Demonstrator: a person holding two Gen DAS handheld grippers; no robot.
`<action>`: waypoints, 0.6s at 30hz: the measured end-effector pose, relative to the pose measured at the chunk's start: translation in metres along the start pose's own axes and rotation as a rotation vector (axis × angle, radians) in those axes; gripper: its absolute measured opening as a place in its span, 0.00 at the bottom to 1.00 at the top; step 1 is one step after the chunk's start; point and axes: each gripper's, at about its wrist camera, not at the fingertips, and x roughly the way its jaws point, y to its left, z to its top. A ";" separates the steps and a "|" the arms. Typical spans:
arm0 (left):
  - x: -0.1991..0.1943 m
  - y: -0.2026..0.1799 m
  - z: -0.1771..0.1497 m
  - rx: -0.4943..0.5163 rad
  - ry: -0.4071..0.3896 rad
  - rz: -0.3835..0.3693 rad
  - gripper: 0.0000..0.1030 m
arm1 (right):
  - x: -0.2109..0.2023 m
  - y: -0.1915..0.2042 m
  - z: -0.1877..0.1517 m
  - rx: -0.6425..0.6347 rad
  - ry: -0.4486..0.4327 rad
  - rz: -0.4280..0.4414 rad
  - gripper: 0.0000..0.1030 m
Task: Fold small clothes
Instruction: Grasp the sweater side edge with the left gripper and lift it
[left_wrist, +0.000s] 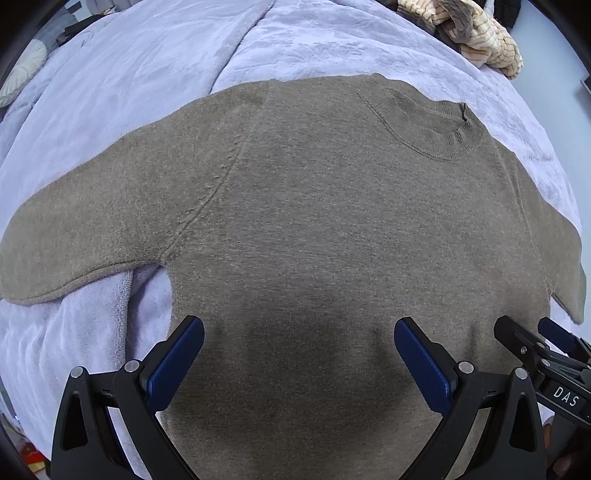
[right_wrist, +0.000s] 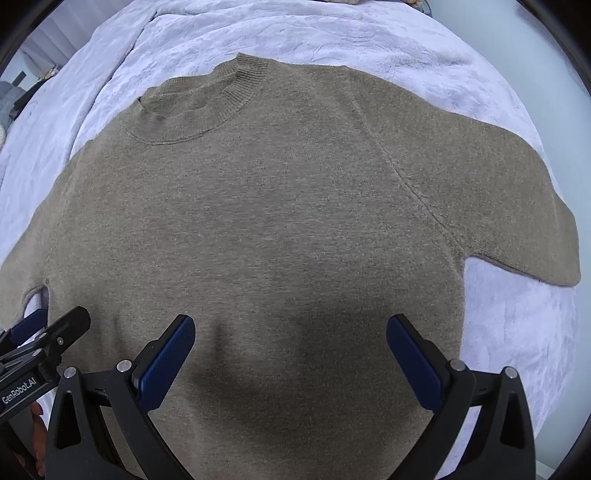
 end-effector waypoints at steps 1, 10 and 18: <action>-0.001 0.005 0.000 -0.007 -0.003 -0.005 1.00 | -0.001 0.002 0.000 -0.001 -0.003 0.021 1.00; -0.010 0.102 -0.007 -0.139 -0.044 -0.010 1.00 | -0.005 0.044 -0.010 -0.064 -0.074 0.074 1.00; -0.029 0.235 -0.036 -0.366 -0.160 0.008 1.00 | 0.001 0.108 -0.022 -0.208 -0.039 0.090 1.00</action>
